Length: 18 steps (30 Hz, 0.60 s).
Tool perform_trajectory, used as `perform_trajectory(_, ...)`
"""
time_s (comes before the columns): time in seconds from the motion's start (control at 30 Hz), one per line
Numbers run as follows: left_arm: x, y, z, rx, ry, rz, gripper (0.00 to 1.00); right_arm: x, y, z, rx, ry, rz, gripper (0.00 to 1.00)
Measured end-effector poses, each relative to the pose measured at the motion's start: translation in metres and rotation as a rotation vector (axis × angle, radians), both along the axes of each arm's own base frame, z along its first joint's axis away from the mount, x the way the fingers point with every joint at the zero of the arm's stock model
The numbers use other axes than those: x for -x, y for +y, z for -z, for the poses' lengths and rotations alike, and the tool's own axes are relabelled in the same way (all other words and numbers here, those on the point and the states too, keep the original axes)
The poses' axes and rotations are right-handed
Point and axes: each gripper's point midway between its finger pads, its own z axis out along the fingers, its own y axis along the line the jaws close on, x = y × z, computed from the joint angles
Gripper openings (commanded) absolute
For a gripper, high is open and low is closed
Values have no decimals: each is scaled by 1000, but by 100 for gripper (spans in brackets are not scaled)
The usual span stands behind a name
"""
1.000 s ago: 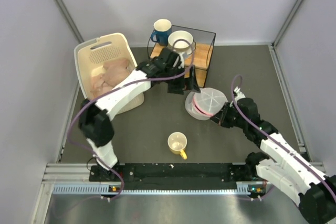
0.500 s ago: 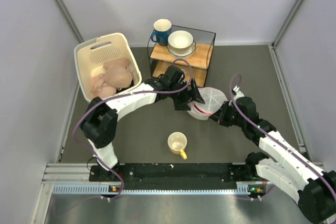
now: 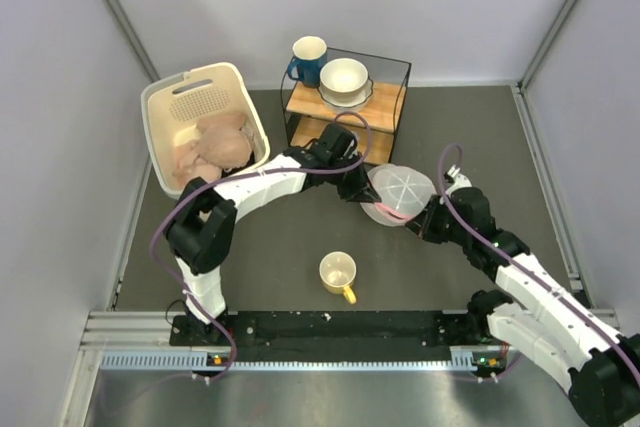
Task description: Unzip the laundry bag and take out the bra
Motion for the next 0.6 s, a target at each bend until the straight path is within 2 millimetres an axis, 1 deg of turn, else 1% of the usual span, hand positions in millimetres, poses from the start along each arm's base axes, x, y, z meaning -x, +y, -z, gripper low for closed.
perform_trajectory(0.2,-8,10,-7,0,-25,40,0,0,-22,2,59,-11,55,0)
perform_trajectory(0.33,-16,12,-15,2,-58,86,0,4,-24,1,66,-13,55,0)
perform_trajectory(0.37,-19,10,-18,3,-71,103,2,5,-24,1,63,-14,55,0)
perform_trajectory(0.4,-23,6,-21,6,-86,125,7,5,-23,0,59,-14,52,0)
perform_trajectory(0.47,-29,1,-24,7,-109,152,27,7,-19,-1,48,-10,47,0)
perform_trajectory(0.5,-32,-2,-25,6,-120,166,47,8,-17,-1,43,-6,43,0)
perform_trajectory(0.53,-35,-4,-26,5,-129,177,56,10,-14,-1,40,-1,35,0)
perform_trajectory(0.57,-38,-5,-27,4,-142,186,61,12,-10,0,39,12,27,0)
perform_trajectory(0.6,-40,-5,-28,1,-149,191,78,13,-6,0,36,23,17,0)
